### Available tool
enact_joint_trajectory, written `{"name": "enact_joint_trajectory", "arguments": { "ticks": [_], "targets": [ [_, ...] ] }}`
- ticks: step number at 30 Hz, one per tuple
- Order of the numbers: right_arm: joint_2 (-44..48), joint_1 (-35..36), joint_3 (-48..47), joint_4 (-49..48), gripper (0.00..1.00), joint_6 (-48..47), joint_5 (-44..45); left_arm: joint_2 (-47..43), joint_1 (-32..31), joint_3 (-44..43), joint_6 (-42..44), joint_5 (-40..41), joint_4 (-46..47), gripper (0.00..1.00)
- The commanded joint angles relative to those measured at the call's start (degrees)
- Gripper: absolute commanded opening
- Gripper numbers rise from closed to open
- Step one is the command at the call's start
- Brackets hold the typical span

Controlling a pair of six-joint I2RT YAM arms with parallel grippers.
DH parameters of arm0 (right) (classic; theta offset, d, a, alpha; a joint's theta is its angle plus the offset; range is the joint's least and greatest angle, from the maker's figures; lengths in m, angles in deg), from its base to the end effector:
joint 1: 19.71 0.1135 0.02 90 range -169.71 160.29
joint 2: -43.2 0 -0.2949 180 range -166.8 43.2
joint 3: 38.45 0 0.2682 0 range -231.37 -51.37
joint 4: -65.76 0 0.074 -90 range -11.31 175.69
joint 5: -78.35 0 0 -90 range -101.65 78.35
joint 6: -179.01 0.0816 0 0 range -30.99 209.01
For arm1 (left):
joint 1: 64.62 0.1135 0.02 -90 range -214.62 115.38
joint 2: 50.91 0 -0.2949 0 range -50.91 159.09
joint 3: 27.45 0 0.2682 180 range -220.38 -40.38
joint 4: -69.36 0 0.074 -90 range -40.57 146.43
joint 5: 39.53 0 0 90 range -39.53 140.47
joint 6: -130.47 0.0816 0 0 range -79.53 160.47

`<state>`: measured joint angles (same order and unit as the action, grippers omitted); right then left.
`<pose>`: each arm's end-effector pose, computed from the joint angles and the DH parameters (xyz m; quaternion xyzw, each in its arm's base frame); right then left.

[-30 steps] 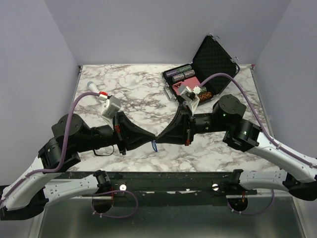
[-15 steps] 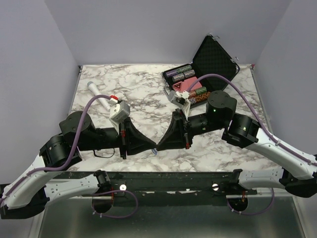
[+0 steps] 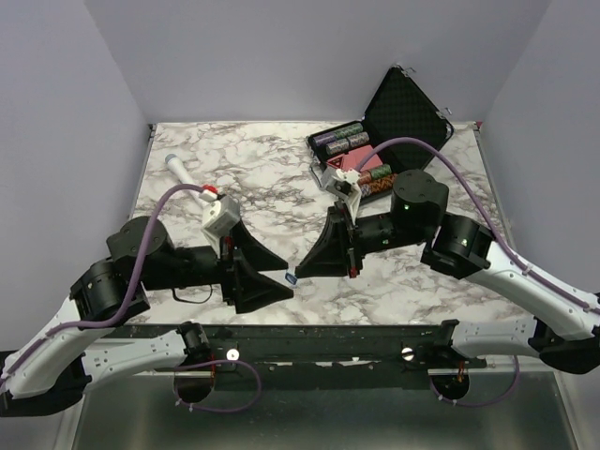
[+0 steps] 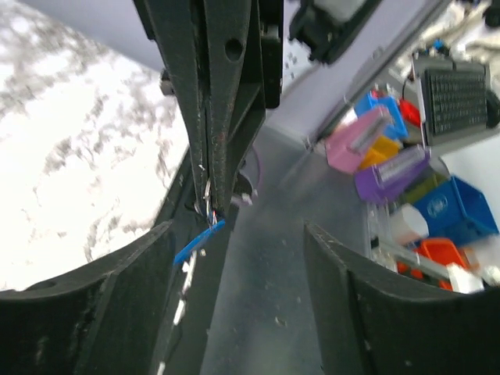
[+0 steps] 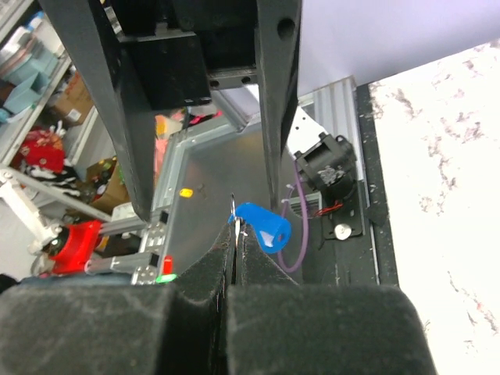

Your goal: Remove the keys from the keyring

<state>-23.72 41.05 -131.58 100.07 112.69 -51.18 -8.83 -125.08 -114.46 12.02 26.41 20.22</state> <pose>0.0917 0.2702 0.4840 -0.4361 0.6034 0.6036 0.2851 0.0396 -0.1374 0.4896 0.3339 0.6496 -0.5752 0.3682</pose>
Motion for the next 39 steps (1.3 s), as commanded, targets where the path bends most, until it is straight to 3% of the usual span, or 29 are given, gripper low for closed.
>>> {"name": "enact_joint_trajectory", "arguments": {
  "ticks": [1, 5, 9, 12, 19, 25, 31, 39],
  "targets": [
    [3.6, -0.2, 3.4, -6.3, 0.01, 2.2, 5.9, -7.0, -0.3, 2.5, -3.2, 9.7, 9.6, 0.78],
    [6.1, -0.1, 6.8, -13.5, 0.01, 6.1, 8.8, -12.0, -0.3, 7.0, -5.1, 16.2, 17.6, 0.77],
    [6.6, -0.2, 8.4, -20.0, 0.01, 9.1, 9.8, -16.5, -0.3, 15.3, -8.8, 21.7, 29.8, 0.63],
    [5.9, -0.2, 8.2, -23.4, 0.01, 10.1, 10.4, -15.8, -0.3, 18.1, -10.7, 22.5, 35.8, 0.61],
    [4.3, -0.2, 6.3, -25.6, 0.01, 10.4, 11.6, -8.2, -0.2, 14.9, -12.2, 20.0, 38.6, 0.56],
    [4.6, -0.2, 6.2, -25.4, 0.01, 10.0, 12.5, -6.8, -0.4, 15.5, -12.9, 20.2, 39.8, 0.49],
    [4.8, -0.2, 6.7, -25.8, 0.01, 9.8, 13.0, -6.8, -0.4, 16.6, -13.6, 20.5, 40.2, 0.34],
    [4.1, -0.2, 6.6, -26.7, 0.01, 9.7, 13.2, -6.3, -0.4, 17.1, -13.9, 20.2, 40.0, 0.33]
  ]
}}
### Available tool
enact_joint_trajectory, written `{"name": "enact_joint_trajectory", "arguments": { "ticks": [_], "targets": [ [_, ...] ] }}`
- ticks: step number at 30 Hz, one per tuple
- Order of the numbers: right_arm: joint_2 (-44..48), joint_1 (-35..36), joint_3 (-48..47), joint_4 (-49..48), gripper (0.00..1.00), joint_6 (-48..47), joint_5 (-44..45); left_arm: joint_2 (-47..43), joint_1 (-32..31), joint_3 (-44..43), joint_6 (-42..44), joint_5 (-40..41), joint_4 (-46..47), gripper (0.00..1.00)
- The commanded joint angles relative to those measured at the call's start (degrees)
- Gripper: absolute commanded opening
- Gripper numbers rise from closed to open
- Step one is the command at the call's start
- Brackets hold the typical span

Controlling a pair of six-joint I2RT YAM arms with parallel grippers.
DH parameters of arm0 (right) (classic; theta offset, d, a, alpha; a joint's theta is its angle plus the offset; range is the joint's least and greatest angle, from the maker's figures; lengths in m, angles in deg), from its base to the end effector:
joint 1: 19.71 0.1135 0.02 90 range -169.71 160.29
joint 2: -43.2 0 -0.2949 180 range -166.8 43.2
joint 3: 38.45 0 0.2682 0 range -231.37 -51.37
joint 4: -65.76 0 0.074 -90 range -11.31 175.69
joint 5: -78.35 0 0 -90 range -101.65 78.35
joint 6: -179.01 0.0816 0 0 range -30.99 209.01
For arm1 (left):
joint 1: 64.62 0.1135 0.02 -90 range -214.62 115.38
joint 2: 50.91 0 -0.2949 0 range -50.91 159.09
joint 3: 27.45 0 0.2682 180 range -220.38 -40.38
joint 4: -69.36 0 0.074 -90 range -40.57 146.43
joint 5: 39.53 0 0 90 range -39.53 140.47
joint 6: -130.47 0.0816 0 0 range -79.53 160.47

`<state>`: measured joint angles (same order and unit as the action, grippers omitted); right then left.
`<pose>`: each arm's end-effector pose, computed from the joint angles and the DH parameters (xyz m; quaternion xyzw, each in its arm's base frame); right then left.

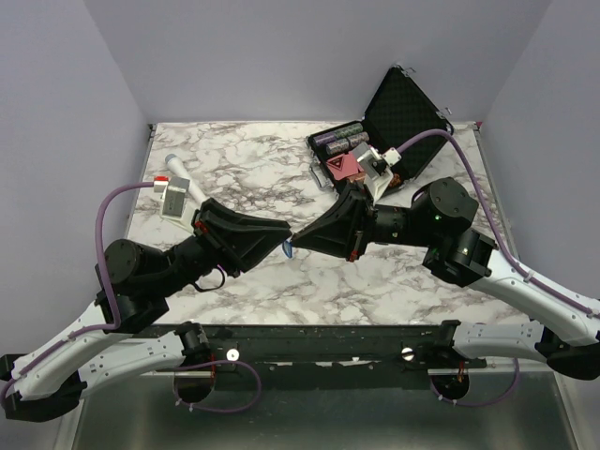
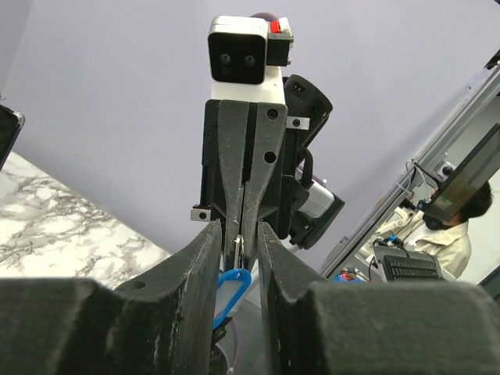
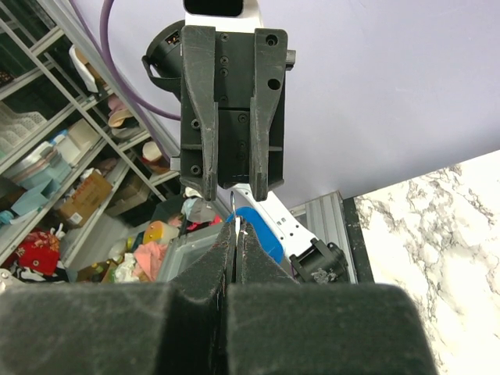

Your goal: Remove the keys from the keyring

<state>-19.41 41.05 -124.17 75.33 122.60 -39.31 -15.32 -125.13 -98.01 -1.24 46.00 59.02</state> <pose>0.1004 0.2569 0.5149 -0.3237 0.5400 0.6600 0.4100 0.0640 -0.1260 0.5036 0.1205 0.5270 -0.6678 0.5116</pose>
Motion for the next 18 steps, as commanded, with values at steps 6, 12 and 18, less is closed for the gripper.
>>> {"name": "enact_joint_trajectory", "arguments": {
  "ticks": [6, 12, 18],
  "targets": [
    [-0.3, -0.1, -0.8, -2.1, 0.01, -0.2, 1.3, 0.5, -0.5, 0.3, -0.4, 0.3, 0.4, 0.15],
    [-0.3, -0.2, -0.9, -2.2, 0.01, -0.3, 1.2, 1.4, -0.7, -0.6, 0.2, -0.7, -1.4, 0.14],
    [-0.4, -0.1, -1.4, -1.1, 0.01, -0.5, 0.2, 1.2, -1.0, -1.0, 0.8, -0.9, -2.5, 0.04]
  ]
}}
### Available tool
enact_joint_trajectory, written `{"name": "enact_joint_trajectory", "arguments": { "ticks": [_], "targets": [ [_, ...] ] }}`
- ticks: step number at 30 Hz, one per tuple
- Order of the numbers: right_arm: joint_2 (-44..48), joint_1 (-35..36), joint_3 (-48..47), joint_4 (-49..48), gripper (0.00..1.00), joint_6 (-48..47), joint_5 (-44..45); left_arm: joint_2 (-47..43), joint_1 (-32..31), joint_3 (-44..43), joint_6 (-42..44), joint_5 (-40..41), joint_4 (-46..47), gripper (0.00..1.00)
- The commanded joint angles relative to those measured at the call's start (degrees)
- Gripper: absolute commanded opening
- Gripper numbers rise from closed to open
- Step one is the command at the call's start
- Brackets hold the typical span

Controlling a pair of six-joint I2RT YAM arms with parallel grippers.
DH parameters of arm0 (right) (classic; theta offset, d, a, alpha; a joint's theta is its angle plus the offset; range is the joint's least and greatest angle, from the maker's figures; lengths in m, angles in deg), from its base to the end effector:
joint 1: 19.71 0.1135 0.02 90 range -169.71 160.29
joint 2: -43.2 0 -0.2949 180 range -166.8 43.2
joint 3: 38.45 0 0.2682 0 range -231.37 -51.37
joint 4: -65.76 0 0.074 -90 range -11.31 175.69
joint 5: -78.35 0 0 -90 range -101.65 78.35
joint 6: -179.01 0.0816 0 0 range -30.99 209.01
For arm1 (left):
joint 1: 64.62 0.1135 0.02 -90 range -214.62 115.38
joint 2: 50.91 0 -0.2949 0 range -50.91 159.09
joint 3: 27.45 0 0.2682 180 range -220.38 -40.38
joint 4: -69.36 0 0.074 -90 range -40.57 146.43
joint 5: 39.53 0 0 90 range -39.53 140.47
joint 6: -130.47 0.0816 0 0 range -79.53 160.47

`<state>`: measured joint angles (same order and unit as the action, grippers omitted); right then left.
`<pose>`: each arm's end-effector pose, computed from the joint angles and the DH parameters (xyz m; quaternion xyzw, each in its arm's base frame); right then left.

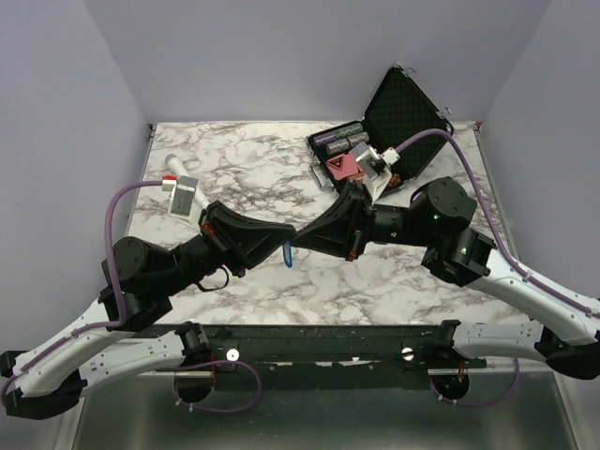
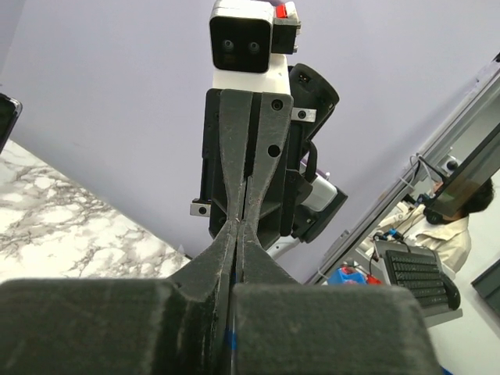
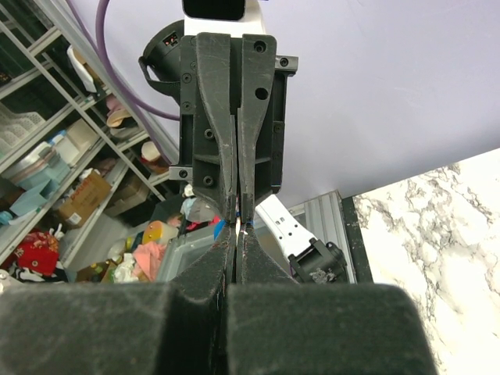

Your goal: Remove the keys from the keyring

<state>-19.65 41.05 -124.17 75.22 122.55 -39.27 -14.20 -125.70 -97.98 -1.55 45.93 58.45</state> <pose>0.1013 0.2583 0.5141 -0.3237 0.5408 0.6594 0.4099 0.0666 -0.1340 0.4995 0.1240 0.5391 -0.6658 0.5007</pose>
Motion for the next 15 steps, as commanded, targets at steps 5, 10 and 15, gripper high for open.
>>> {"name": "enact_joint_trajectory", "arguments": {
  "ticks": [5, 10, 15],
  "targets": [
    [-0.3, -0.1, -2.1, 2.2, 0.01, -1.6, -0.4, -0.3, -0.5, -2.5, 2.6, -1.9, -6.8, 0.0],
    [-0.8, -0.1, -3.8, 6.4, 0.01, -3.1, -1.6, -0.6, -0.4, -3.6, 3.9, -4.5, -11.4, 0.0],
    [-2.1, -0.1, -6.1, 9.9, 0.01, -4.6, -3.6, -1.2, -0.5, -3.7, 4.5, -7.6, -14.9, 0.0]
  ]
}}
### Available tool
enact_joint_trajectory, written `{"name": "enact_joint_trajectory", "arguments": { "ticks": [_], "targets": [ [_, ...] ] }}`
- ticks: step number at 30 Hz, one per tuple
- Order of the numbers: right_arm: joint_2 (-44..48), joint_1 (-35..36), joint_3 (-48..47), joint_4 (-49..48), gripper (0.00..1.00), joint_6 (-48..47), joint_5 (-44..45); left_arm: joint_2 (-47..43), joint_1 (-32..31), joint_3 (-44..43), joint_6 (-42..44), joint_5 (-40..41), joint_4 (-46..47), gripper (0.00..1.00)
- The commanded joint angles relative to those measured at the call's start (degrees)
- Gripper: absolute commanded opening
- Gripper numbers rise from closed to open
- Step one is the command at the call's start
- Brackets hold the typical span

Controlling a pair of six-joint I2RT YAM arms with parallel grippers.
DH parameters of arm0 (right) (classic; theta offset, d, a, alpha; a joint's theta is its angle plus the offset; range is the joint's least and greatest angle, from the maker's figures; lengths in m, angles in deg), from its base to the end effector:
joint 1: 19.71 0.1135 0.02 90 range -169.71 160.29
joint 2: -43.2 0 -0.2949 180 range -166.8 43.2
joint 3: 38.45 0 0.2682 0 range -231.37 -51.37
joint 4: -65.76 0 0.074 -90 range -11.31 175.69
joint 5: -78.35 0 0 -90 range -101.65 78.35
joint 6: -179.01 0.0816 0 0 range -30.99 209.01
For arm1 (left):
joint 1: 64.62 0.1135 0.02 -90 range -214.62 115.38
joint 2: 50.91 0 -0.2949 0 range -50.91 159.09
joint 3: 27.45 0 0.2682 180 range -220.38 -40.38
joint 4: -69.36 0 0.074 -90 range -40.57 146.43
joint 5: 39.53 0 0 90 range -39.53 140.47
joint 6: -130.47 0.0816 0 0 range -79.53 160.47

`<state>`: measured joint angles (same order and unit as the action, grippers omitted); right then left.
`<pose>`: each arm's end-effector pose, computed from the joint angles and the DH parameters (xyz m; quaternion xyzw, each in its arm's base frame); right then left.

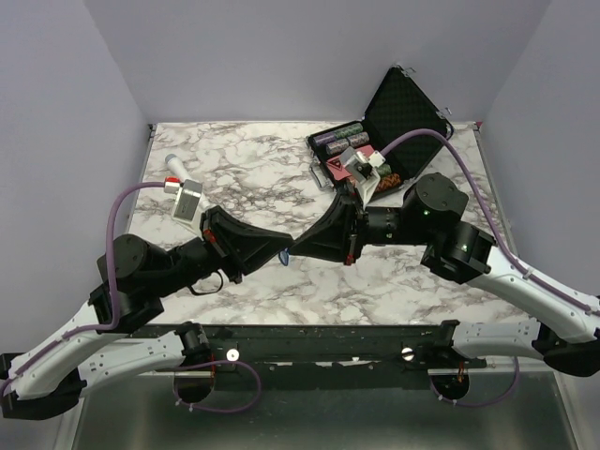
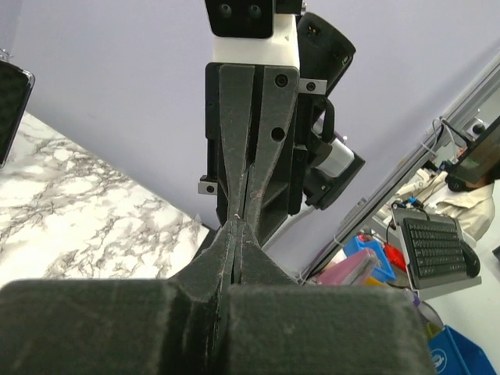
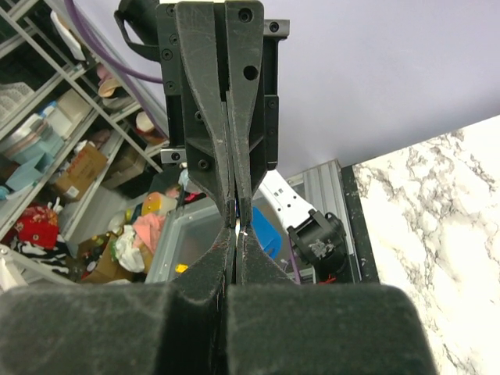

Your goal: Remove the keys from the keyring

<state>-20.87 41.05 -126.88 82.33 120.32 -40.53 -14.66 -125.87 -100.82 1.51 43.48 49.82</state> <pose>0.1021 0.2631 0.5091 -0.3436 0.5680 0.6390 0.3886 0.0605 -0.1308 0.4965 0.1622 0.5690 -0.6410 0.4889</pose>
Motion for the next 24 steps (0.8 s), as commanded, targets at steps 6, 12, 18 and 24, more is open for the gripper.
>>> {"name": "enact_joint_trajectory", "arguments": {
  "ticks": [6, 12, 18, 24],
  "targets": [
    [-2.4, -0.1, -5.0, 5.7, 0.01, -3.4, -5.2, -0.7, -0.4, -1.3, 2.0, -8.9, -9.0, 0.0],
    [-3.2, -0.1, -5.9, 8.3, 0.01, -4.7, -8.0, -0.4, -0.4, -1.5, 2.2, -12.7, -10.3, 0.0],
    [-3.6, -0.1, -6.5, 10.7, 0.01, -5.3, -9.9, 1.2, -0.4, -3.5, 3.7, -17.3, -13.5, 0.0],
    [-3.5, -0.2, -6.3, 12.1, 0.01, -5.6, -11.6, 5.2, -0.4, -8.9, 8.8, -22.6, -22.4, 0.0]
  ]
}}
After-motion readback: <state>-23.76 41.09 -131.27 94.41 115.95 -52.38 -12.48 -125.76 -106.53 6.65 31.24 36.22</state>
